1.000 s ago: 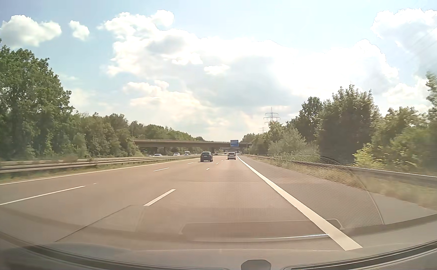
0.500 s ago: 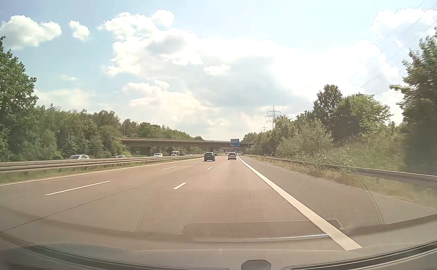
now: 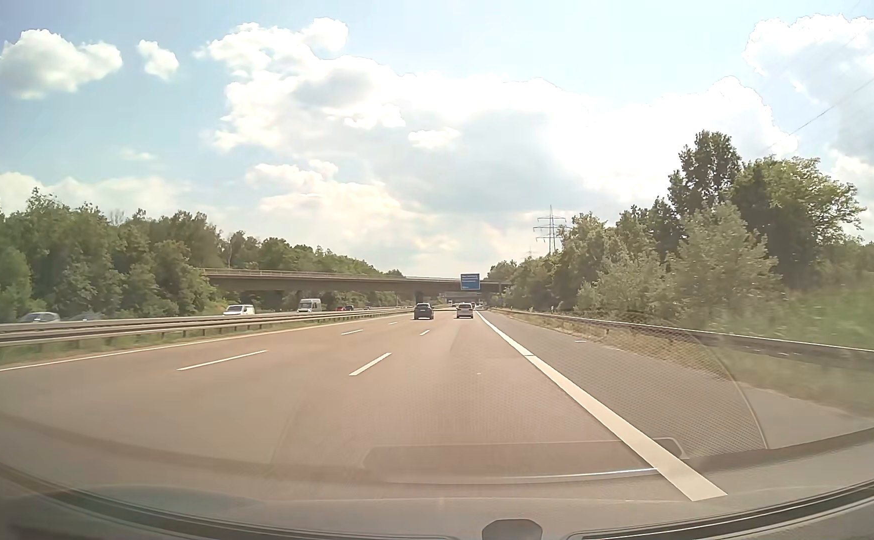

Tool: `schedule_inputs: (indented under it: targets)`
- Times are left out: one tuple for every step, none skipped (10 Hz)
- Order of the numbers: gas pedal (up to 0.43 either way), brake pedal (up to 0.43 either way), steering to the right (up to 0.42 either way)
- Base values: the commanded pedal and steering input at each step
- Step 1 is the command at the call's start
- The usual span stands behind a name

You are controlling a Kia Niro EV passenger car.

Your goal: Follow the waypoints while adhering to traffic rules and regulations

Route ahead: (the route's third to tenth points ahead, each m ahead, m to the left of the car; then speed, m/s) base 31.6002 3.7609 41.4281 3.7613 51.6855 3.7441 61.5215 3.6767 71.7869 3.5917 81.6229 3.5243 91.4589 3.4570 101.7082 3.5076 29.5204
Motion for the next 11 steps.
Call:
schedule_inputs:
  targets:
    - [0.020, 0.030, 0.000]
    - [0.020, 0.030, 0.000]
    - [0.020, 0.030, 0.000]
    - [0.028, 0.030, 0.000]
    - [0.039, 0.030, 0.000]
    - [0.047, 0.030, 0.000]
    - [0.047, 0.030, 0.000]
    - [0.047, 0.030, 0.000]
    - [0.067, 0.030, 0.000]
    - [0.067, 0.030, 0.000]
    - [0.067, 0.030, 0.000]
